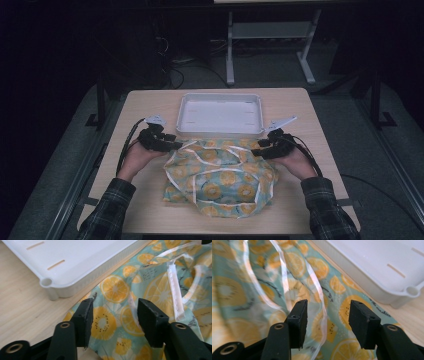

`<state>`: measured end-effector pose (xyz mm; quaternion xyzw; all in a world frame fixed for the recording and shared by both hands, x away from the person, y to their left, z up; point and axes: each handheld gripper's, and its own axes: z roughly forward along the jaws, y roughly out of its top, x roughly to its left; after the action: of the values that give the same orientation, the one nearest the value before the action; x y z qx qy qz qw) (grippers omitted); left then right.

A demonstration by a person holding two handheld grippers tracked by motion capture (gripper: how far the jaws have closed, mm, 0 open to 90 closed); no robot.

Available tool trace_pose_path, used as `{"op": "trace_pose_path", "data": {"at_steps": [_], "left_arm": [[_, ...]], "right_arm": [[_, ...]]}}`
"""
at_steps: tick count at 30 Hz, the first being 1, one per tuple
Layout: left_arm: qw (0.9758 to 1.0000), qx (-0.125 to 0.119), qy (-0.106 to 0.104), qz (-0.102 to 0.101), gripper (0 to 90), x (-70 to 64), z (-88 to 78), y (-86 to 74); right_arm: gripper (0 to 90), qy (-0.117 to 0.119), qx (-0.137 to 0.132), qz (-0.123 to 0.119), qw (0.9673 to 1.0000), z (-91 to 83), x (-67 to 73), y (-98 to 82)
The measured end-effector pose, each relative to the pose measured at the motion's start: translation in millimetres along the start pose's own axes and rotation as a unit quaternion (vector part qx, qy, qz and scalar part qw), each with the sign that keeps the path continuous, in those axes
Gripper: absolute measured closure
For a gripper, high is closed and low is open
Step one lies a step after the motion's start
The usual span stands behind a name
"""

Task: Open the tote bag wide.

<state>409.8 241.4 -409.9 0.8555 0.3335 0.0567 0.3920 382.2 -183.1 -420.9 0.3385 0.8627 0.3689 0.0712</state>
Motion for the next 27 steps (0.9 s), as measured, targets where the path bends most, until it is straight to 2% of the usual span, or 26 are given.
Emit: {"op": "trace_pose_path", "data": {"at_steps": [2,4,8,12,14,16,21,23,27], "left_arm": [[1.0000,-0.008,-0.004,-0.003,42.5,-1.2,-5.8,1.7],[1.0000,-0.002,0.003,0.006,40.4,-1.6,-9.9,3.5],[0.9999,-0.006,0.013,0.005,40.1,0.0,-15.5,5.1],[0.9998,-0.008,0.018,-0.005,39.4,6.4,-18.9,3.0],[0.9998,-0.012,0.015,-0.011,39.5,6.2,-20.0,2.1],[0.9999,-0.011,0.008,-0.003,39.5,4.1,-21.8,2.9],[0.9997,-0.011,-0.024,0.000,42.0,-7.7,-25.5,4.3],[0.9994,-0.007,-0.033,0.007,43.9,-13.0,-27.1,3.5],[0.9988,-0.001,-0.045,0.019,46.1,-26.4,-32.3,2.5]], "right_arm": [[47.7,0.001,-0.006,-0.002,1.0000,-6.0,2.3,1.3],[47.3,0.001,-0.006,-0.003,1.0000,-10.2,4.1,1.6],[46.8,0.002,-0.007,-0.007,1.0000,-12.4,5.6,0.7],[46.4,0.003,-0.001,-0.007,1.0000,-12.4,6.7,0.8],[46.4,0.003,-0.001,-0.013,0.9999,-11.8,7.8,1.0],[46.1,0.005,-0.001,-0.015,0.9999,-11.6,9.5,1.4],[40.9,0.007,0.007,-0.019,0.9998,-14.2,16.2,2.3],[40.2,0.006,0.006,-0.022,0.9997,-16.5,20.3,2.1],[42.7,0.018,0.001,-0.029,0.9994,-21.5,29.3,2.1]]}}
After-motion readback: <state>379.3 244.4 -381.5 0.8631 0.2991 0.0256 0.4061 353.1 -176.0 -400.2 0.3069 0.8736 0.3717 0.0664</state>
